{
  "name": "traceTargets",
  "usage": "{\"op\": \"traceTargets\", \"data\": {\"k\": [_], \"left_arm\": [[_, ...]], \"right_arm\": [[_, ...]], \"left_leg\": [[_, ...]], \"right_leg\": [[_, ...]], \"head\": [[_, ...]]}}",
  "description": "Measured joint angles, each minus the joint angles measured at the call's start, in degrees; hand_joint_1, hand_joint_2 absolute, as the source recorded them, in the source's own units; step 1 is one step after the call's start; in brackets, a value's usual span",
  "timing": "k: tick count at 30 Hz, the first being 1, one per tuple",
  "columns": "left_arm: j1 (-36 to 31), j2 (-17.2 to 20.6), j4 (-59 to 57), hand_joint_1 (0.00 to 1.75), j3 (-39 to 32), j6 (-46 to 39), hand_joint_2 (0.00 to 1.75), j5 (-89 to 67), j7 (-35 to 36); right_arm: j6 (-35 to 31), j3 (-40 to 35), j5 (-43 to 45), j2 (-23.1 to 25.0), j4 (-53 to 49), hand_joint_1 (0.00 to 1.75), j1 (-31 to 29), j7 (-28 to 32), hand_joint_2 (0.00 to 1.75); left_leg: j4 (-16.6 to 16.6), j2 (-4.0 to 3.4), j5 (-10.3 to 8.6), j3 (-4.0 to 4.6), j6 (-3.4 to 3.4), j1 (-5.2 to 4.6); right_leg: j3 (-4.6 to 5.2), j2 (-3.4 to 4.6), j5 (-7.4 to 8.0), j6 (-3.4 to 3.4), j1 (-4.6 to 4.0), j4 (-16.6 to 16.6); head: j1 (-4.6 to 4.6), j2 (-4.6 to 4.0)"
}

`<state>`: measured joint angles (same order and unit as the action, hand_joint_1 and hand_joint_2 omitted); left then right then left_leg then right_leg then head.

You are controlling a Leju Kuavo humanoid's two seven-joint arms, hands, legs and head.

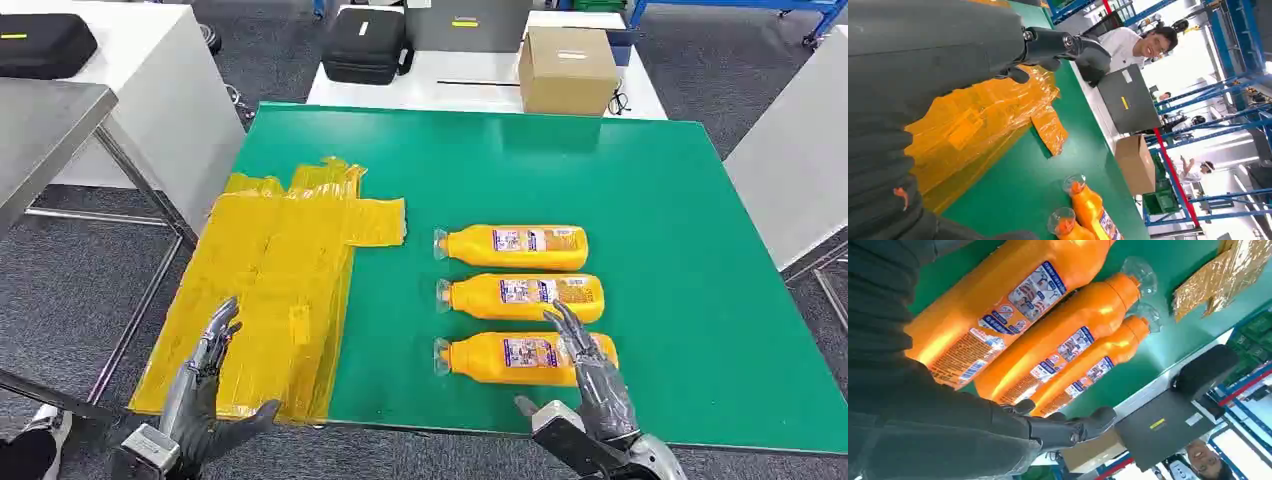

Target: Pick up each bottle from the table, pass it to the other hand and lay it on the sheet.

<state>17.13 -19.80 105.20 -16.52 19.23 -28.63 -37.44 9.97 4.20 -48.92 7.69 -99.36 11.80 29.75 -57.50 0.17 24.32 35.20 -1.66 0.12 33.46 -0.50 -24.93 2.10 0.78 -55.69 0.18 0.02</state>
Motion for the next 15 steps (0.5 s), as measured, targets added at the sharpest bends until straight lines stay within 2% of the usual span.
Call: {"op": "traceTargets", "data": {"k": [4,11,15], "left_arm": [[-0.12,0.0,0.0,0.0,0.37,0.0,1.75,0.0,0.0],[-0.46,0.02,0.0,0.0,0.81,-0.04,1.75,0.02,0.17],[-0.46,0.02,0.0,0.0,0.9,-0.2,1.75,0.07,0.17]], "right_arm": [[-0.04,-0.28,-0.35,-0.07,0.15,0.0,-0.33,-0.24,1.75],[-2.95,-1.81,-6.47,-0.9,2.51,0.0,-1.91,-5.92,1.75],[-3.61,-2.67,-7.34,-1.25,4.18,0.0,-2.74,-6.62,1.75]], "left_leg": [[0.0,0.0,0.0,0.0,0.0,0.0],[0.0,0.0,0.0,0.0,0.0,0.0],[0.0,0.0,0.0,0.0,0.0,0.0]], "right_leg": [[0.0,0.0,0.0,0.0,0.0,0.0],[0.0,0.0,0.0,0.0,0.0,0.0],[0.0,0.0,0.0,0.0,0.0,0.0]], "head": [[0.0,0.0],[0.0,0.0],[-0.02,0.0]]}}
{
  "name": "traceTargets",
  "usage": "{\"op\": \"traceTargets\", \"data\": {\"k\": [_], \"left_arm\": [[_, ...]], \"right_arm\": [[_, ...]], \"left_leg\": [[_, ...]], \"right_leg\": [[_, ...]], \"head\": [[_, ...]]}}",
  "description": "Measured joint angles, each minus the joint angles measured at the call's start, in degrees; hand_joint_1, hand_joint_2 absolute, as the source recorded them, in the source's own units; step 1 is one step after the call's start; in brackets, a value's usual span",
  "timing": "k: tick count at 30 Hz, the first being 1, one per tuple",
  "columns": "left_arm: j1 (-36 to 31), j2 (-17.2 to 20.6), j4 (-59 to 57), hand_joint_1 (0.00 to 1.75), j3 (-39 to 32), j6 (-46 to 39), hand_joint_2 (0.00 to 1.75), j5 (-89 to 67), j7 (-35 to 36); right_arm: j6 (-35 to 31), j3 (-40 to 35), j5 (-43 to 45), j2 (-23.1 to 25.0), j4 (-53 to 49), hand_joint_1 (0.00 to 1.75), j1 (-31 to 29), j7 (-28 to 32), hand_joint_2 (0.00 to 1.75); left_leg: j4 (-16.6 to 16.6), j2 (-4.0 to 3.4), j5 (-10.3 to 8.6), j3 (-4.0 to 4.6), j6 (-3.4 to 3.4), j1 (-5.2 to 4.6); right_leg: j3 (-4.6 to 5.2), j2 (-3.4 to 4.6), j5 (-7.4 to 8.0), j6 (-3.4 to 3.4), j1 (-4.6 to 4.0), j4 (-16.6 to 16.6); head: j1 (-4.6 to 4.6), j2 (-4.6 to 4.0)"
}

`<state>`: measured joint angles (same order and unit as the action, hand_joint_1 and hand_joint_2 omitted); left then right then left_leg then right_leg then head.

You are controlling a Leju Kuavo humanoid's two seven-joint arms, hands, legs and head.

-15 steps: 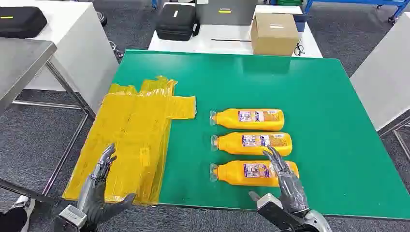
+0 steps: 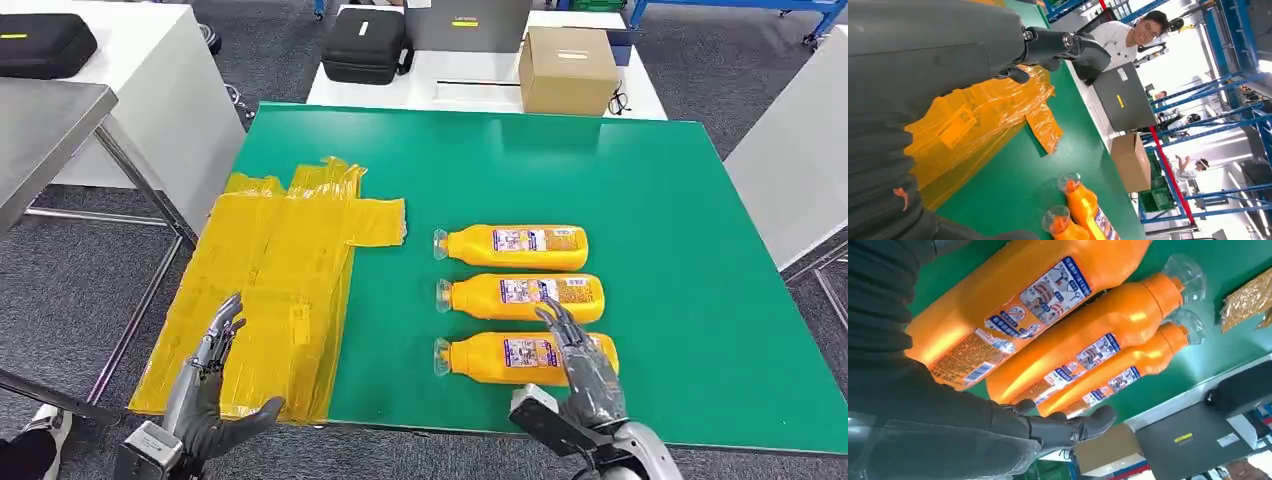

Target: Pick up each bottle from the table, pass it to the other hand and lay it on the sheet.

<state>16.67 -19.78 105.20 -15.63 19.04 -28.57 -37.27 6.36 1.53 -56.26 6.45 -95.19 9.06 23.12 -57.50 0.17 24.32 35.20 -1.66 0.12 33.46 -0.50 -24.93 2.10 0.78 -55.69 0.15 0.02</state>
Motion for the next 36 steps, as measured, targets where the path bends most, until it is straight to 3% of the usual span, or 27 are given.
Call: {"op": "traceTargets", "data": {"k": [18,36], "left_arm": [[0.58,0.0,0.0,0.0,-0.33,-0.28,1.75,0.61,-0.81],[3.58,1.49,-1.42,0.0,0.59,-2.25,1.75,2.78,-1.49]], "right_arm": [[-1.31,-2.12,-0.7,-1.95,4.13,0.0,-1.37,-1.18,1.75],[-6.4,-4.81,-8.17,-9.14,11.21,0.0,-4.67,-9.97,1.75]], "left_leg": [[0.0,0.0,0.0,0.01,0.0,0.0],[0.0,0.01,0.0,0.01,0.0,-0.01]], "right_leg": [[0.0,0.0,0.0,0.0,0.0,0.0],[0.0,-0.01,0.0,0.0,0.0,0.0]], "head": [[0.0,0.0],[0.0,0.0]]}}
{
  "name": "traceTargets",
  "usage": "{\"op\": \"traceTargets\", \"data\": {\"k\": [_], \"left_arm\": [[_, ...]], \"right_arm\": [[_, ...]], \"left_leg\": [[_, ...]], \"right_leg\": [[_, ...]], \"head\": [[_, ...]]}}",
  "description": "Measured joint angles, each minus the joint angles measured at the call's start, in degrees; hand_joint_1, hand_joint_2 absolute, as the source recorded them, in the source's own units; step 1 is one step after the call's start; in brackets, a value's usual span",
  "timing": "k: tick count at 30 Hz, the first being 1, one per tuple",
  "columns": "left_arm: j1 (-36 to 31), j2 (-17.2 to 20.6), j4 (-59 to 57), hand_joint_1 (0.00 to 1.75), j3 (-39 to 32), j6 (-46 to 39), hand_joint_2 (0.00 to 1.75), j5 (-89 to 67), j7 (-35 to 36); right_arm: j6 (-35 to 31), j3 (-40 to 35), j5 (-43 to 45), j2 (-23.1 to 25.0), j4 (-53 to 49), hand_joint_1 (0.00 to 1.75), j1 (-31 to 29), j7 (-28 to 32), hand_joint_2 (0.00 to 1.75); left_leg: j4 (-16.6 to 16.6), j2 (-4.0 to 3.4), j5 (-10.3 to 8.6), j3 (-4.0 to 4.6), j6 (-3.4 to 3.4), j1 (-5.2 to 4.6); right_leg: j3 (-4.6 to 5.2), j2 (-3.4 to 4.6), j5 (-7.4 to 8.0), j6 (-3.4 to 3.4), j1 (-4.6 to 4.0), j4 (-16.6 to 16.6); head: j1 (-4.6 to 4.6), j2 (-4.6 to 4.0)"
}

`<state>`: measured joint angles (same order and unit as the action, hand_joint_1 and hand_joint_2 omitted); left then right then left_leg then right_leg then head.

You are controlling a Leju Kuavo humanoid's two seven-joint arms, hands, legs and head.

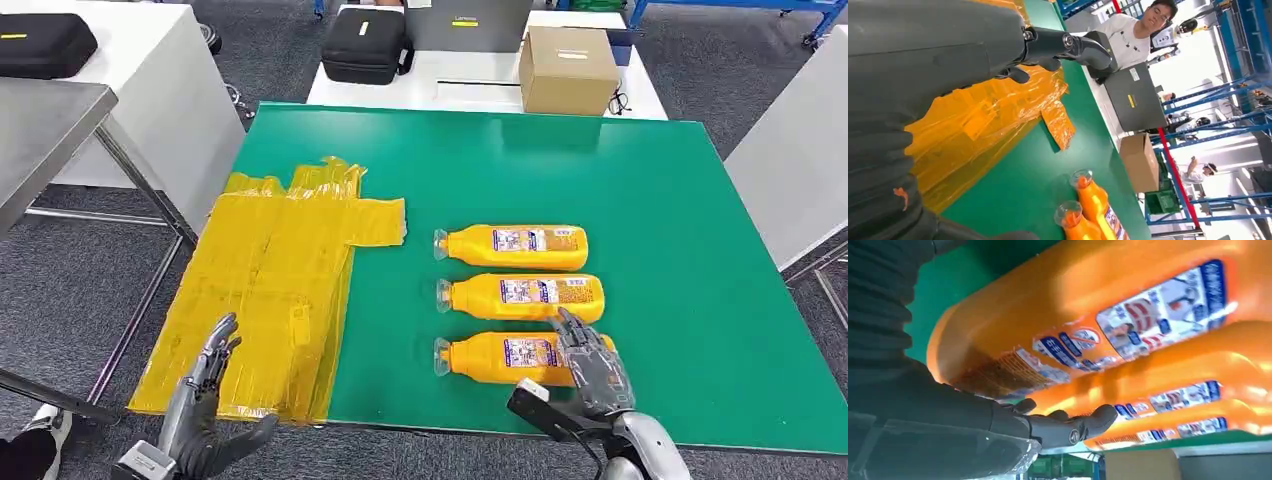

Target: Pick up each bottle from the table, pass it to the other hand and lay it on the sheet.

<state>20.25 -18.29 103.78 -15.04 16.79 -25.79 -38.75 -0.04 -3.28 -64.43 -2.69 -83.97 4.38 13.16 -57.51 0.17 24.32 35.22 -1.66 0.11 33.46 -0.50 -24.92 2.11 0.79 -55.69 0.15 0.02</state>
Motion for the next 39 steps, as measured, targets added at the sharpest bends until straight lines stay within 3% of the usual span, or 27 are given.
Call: {"op": "traceTargets", "data": {"k": [16,17,18,19,26,31,34,36,38,39], "left_arm": [[0.38,0.02,0.0,0.0,-0.04,-0.22,1.75,0.66,0.0],[0.46,0.02,0.02,0.0,-0.07,-0.2,1.75,0.66,0.0],[0.5,0.02,0.04,0.0,-0.13,-0.13,1.75,0.63,0.0],[0.52,0.02,0.11,0.0,-0.18,-0.13,1.75,0.61,0.0],[0.99,0.0,1.4,0.0,-0.53,-0.31,1.75,0.55,0.0],[0.84,-0.65,2.18,0.0,-1.2,0.33,1.75,-0.44,-0.02],[0.58,-0.96,2.47,0.0,-1.53,0.61,1.75,-0.55,-0.02],[0.44,-1.05,2.58,0.0,-1.73,0.74,1.75,-0.63,-0.02],[0.16,-1.07,2.62,0.0,-1.88,0.87,1.75,-0.74,-0.02],[-0.03,-1.07,2.64,0.0,-1.97,0.9,1.75,-0.83,-0.02]], "right_arm": [[0.85,-2.4,-1.11,-2.56,2.82,0.0,-2.09,-1.03,1.75],[1.03,-2.65,-1.16,-2.6,2.99,0.23,-2.36,-1.05,1.75],[1.27,-3.16,-1.57,-2.64,3.36,1.43,-2.79,-1.22,1.75],[1.47,-3.59,-2.28,-2.69,3.89,1.71,-3.3,-1.55,1.75],[1.53,-6.49,-4.06,-3.41,7.26,1.75,-6.41,-2.62,1.75],[1.25,-7.52,-3.98,-4.06,7.65,1.61,-6.86,-2.8,1.75],[1.03,-7.56,-3.96,-4.09,7.56,1.62,-6.79,-2.95,1.75],[0.92,-7.56,-4.0,-4.06,7.24,1.48,-6.71,-3.12,1.75],[0.7,-7.56,-4.26,-4.02,6.86,1.52,-6.61,-3.56,1.75],[0.5,-7.56,-4.39,-4.0,6.64,1.45,-6.52,-3.65,1.75]], "left_leg": [[0.0,-0.01,0.0,-0.02,0.0,0.0],[0.0,-0.01,0.0,-0.03,0.0,0.0],[0.0,-0.01,0.0,-0.03,0.0,0.0],[0.0,-0.02,0.0,-0.05,0.0,0.0],[0.01,-0.03,0.01,-0.3,0.01,0.01],[0.0,-0.02,0.01,-0.37,0.01,0.01],[0.0,-0.02,0.01,-0.4,0.01,0.0],[0.0,-0.03,0.01,-0.4,0.01,0.0],[0.0,-0.02,0.01,-0.39,0.01,0.0],[0.0,-0.02,0.01,-0.39,0.01,0.0]], "right_leg": [[-0.04,0.0,0.0,0.0,0.0,0.0],[-0.04,0.01,0.0,0.0,0.0,0.0],[-0.04,0.02,0.0,0.0,0.0,0.0],[-0.05,0.02,0.0,0.0,0.0,0.0],[-0.26,0.04,0.0,0.0,-0.02,0.01],[-0.33,0.03,-0.01,-0.01,-0.01,0.01],[-0.34,0.03,-0.01,-0.01,0.0,0.01],[-0.34,0.03,-0.01,-0.01,0.0,0.01],[-0.33,0.03,-0.01,-0.01,-0.01,0.01],[-0.33,0.03,-0.01,-0.01,-0.01,0.01]], "head": [[0.02,0.0],[0.0,0.0],[0.0,0.0],[0.0,0.0],[0.02,0.0],[0.02,0.0],[0.02,0.0],[0.0,0.0],[0.02,0.0],[0.0,0.0]]}}
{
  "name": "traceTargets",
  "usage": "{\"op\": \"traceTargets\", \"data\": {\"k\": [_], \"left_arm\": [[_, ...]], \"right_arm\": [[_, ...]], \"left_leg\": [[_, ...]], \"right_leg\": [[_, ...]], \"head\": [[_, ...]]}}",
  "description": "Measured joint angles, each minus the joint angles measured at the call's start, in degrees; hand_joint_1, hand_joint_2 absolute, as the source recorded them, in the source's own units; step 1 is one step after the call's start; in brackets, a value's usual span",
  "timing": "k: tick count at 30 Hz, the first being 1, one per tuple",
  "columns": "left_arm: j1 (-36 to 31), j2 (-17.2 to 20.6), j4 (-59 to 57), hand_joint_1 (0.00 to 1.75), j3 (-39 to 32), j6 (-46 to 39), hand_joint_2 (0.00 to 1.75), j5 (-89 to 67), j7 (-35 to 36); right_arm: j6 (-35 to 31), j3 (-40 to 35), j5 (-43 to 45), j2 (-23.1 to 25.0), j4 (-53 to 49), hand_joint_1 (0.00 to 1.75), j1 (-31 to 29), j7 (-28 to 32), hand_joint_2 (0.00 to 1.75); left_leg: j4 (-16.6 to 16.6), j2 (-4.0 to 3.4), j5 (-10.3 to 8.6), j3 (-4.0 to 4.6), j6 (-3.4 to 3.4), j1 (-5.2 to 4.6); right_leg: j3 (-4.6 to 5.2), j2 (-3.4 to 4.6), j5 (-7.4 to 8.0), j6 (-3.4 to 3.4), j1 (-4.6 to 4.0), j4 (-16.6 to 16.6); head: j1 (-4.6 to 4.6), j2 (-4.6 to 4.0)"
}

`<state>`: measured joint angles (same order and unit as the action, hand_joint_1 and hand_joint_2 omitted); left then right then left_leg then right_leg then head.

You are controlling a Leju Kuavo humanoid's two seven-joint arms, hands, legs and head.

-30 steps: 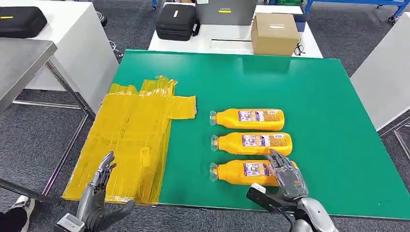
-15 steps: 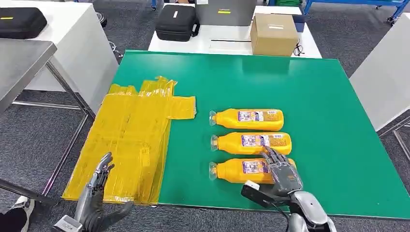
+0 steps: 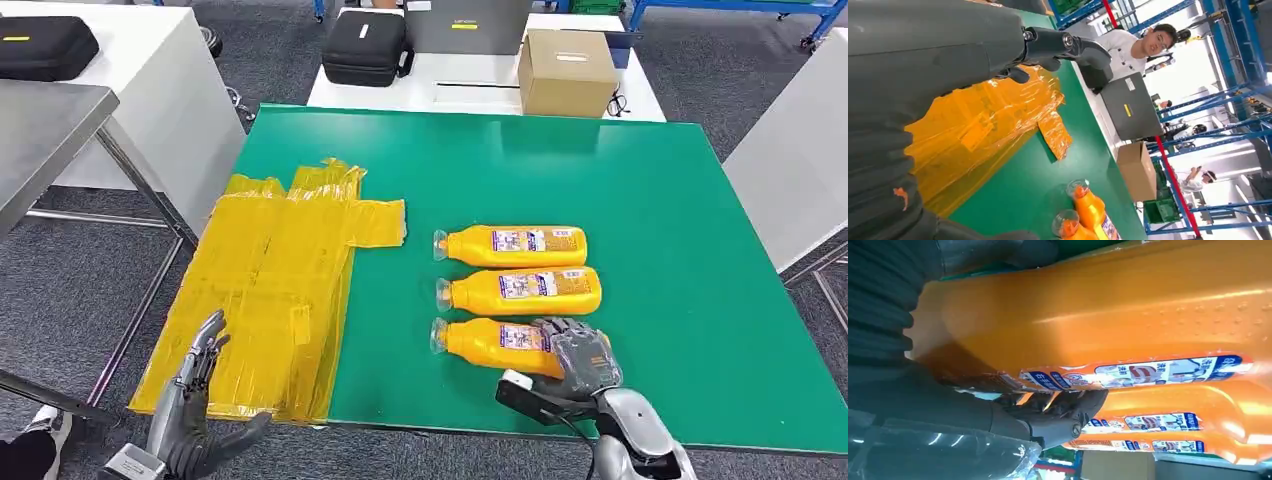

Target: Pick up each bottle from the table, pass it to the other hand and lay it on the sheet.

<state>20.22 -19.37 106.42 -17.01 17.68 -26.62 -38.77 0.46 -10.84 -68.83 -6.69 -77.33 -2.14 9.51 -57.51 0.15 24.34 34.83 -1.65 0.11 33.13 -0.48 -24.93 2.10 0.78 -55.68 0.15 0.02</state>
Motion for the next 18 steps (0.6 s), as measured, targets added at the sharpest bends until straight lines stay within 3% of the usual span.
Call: {"op": "traceTargets", "data": {"k": [1,2,4,7,9,18], "left_arm": [[-0.2,0.0,0.0,0.0,-0.07,0.07,1.75,-0.11,0.0],[-0.44,0.0,0.0,0.0,-0.13,0.3,1.75,-0.24,0.0],[-0.74,-0.02,0.0,0.0,-0.22,0.59,1.75,-0.28,0.02],[-1.25,-0.07,0.0,0.0,-0.39,1.25,1.75,-0.31,0.0],[-1.63,-0.2,0.0,0.0,-0.48,1.62,1.75,-0.31,0.02],[-2.84,-0.37,-0.52,0.0,1.62,2.25,1.75,3.94,0.0]], "right_arm": [[-0.15,0.0,-0.02,0.02,-0.28,1.45,0.13,-0.13,1.75],[-0.28,0.02,-0.06,0.09,-0.78,1.57,0.39,-0.24,1.75],[-0.04,0.26,2.02,0.22,-1.99,1.54,1.17,1.02,1.75],[3.18,1.16,11.84,0.57,-4.22,1.57,2.35,7.51,1.75],[5.59,1.68,17.85,0.83,-5.58,1.75,2.42,11.1,1.75],[12.03,2.6,30.32,1.79,-7.04,1.57,2.04,19.37,1.75]], "left_leg": [[0.0,0.0,0.0,0.0,0.0,0.0],[0.0,0.0,0.0,0.01,0.0,0.0],[0.0,0.01,0.0,0.04,0.0,0.0],[0.0,0.0,0.0,0.11,0.0,0.0],[0.0,-0.01,0.0,0.11,0.0,0.0],[0.0,0.01,0.0,0.11,-0.01,-0.01]], "right_leg": [[0.0,0.0,0.0,0.0,0.0,0.0],[0.01,0.0,0.0,0.0,0.0,0.0],[0.02,0.0,0.0,0.0,0.0,0.0],[0.07,0.0,0.0,0.0,0.0,-0.01],[0.08,0.0,0.0,0.0,0.0,0.0],[0.07,-0.01,0.0,0.0,0.01,-0.01]], "head": [[0.0,0.0],[0.02,0.0],[0.0,0.0],[0.0,0.0],[0.0,0.0],[0.02,0.0]]}}
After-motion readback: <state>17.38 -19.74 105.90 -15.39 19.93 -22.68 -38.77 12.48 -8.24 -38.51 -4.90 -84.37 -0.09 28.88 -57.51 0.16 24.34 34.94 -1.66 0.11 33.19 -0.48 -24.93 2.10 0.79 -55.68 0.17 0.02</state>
